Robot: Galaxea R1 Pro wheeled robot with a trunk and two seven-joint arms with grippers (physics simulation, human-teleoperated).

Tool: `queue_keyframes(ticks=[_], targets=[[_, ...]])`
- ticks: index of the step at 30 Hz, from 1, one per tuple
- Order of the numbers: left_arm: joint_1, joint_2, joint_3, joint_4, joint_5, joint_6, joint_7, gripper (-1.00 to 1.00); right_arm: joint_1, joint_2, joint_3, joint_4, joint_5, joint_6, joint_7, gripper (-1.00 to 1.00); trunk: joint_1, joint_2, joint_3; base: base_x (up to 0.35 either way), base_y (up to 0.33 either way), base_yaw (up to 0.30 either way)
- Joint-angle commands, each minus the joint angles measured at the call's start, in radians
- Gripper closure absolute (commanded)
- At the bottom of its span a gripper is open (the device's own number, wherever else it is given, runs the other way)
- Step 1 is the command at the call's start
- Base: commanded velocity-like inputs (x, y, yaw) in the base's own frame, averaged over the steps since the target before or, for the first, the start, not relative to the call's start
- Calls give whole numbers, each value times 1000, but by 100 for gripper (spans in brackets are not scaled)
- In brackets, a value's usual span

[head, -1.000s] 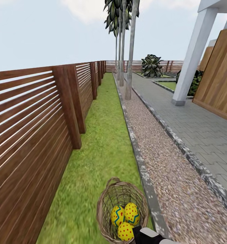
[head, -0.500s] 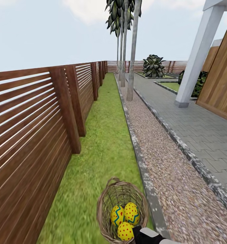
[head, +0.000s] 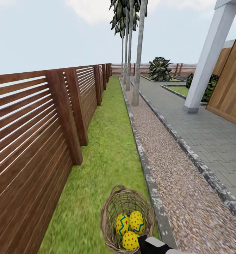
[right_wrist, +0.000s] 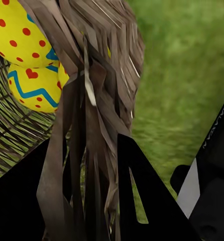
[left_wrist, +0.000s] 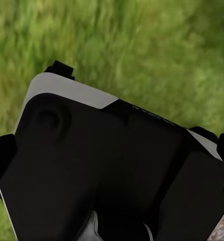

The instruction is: Take the three Easter eggs out of the wicker basket on the lawn in the garden, then place them on the lawn next to a single tree (choose any tree) so that all three eggs are next to the same tree and none are left in the basket.

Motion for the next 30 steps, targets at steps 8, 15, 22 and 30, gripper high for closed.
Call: queue_keyframes(ticks=[8, 15, 22, 30], targets=[[-1, 0, 1, 2, 11, 2, -3, -100, -1, 0, 3, 1, -4, -6, -1, 100, 1, -2, -2, 325, 0, 0], [-1, 0, 1, 2, 11, 2, -3, -100, -1, 0, 3, 1, -5, -7, -1, 100, 1, -2, -2, 325, 0, 0], [-1, 0, 1, 2, 11, 2, -3, -100, -1, 0, 3, 1, -5, -7, -1, 100, 1, -2, -2, 325, 0, 0], [-1, 0, 1, 2, 11, 2, -3, -100, -1, 0, 3, 1, -4, -7, -1, 100, 1, -2, 1, 325, 0, 54]])
